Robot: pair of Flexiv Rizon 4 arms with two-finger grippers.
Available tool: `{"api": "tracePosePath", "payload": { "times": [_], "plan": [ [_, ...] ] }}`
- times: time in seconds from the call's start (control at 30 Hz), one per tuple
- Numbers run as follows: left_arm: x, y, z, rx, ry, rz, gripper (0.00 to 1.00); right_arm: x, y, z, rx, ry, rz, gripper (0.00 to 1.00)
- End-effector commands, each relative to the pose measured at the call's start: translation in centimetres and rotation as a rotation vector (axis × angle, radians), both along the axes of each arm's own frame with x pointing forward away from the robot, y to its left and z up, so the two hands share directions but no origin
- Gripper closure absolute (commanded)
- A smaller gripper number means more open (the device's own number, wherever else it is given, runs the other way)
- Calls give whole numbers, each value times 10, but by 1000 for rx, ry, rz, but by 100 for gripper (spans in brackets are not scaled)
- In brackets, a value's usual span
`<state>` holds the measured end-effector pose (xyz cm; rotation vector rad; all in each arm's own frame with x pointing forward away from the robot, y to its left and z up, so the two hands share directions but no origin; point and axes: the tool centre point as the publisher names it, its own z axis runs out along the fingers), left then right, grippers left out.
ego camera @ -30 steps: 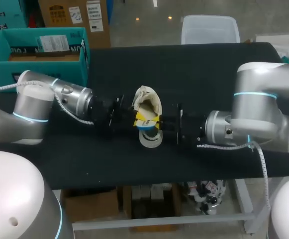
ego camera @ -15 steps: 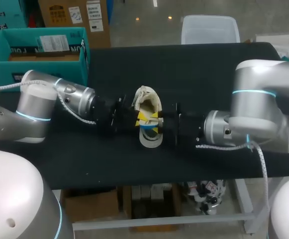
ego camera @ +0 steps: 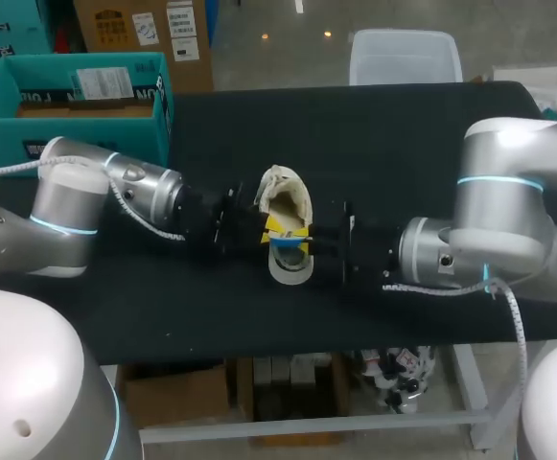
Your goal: Open the shoe tongue, take the insole out of the shoe, put the insole back into the shoe, and pack the shoe into the shoebox
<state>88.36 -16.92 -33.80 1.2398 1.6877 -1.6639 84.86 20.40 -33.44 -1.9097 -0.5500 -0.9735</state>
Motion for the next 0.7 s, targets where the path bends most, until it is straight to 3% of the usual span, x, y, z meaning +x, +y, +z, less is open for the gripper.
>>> {"api": "tracePosePath", "payload": {
  "times": [0.03, 0.13, 0.2, 0.23, 0.3, 0.7],
  "plan": [
    [-6, -1, 6, 5, 2, 5, 62, 5, 2, -3, 6, -2, 11, 100],
    [-13, 1, 13, 4, 1, -1, 60, 5, 2, -3, 3, -8, 10, 100],
    [-16, 2, 16, -3, -2, -6, 67, 5, 1, -2, 4, -15, 8, 100],
    [-17, 2, 17, -6, -4, -6, 74, 5, 1, -2, 5, -18, 6, 100],
    [-19, 2, 19, -10, -9, -8, 100, 5, 1, -2, 7, -20, 6, 100],
    [-12, 1, 11, -19, -48, 9, 100, 16, 1, -9, 9, -22, -4, 100]
  ]
}}
